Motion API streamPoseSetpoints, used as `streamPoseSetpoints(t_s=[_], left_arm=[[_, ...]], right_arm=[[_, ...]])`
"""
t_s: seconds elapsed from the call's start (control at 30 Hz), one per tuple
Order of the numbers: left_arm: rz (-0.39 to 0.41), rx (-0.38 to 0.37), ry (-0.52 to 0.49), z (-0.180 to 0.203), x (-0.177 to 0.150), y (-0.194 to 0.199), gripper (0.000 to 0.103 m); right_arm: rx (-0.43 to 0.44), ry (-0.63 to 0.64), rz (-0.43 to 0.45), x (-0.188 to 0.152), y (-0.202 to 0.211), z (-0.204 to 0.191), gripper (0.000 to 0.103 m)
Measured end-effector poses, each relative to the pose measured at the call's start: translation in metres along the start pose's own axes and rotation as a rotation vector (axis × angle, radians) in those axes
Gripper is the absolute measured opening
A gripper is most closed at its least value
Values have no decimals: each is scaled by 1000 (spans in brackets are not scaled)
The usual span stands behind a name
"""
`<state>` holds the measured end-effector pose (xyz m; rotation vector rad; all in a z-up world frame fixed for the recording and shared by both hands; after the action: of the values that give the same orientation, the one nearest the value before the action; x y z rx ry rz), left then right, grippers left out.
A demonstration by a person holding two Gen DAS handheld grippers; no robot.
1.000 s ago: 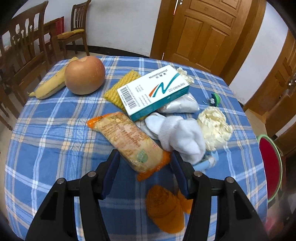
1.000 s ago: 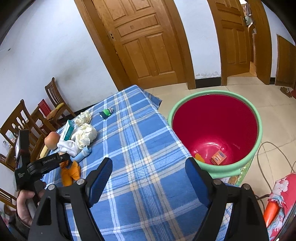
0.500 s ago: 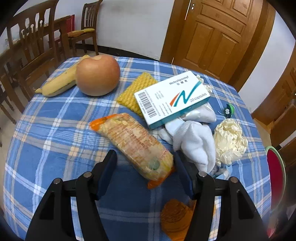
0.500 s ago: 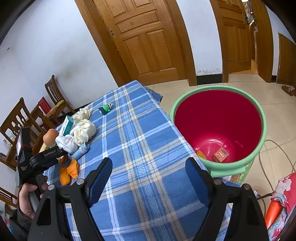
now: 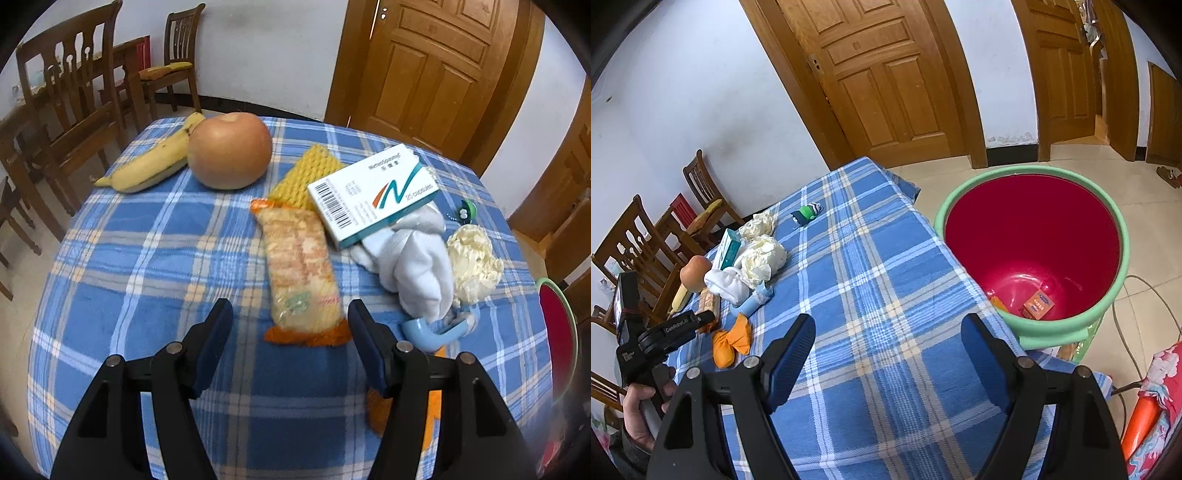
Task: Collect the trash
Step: 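Return to the table and grasp the corn snack bag with the left tool, then grasp the orange cloth with the right tool while the left tool holds the snack bag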
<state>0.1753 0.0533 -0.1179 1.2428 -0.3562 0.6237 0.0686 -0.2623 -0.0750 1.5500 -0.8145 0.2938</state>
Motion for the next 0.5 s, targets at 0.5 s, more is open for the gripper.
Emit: streamPoseSetpoints(t_s=[0.5], left_arm=[[-2,13,-28,-8,7,-12,40]], right_arm=[[15,43,-27,-7,-5,-18,83]])
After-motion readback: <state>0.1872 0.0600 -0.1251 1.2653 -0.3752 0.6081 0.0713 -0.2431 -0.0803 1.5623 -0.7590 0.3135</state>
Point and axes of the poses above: each gripper's, at about its wrist camera, not at the fingertips, and y roughly against the way its jaws point, z to its right, x to its top, the point moved 9 cm from there along -y, roughly the way its jaws point, and after that the axes turned 13 degrees about -x, right-handed, at the moved point
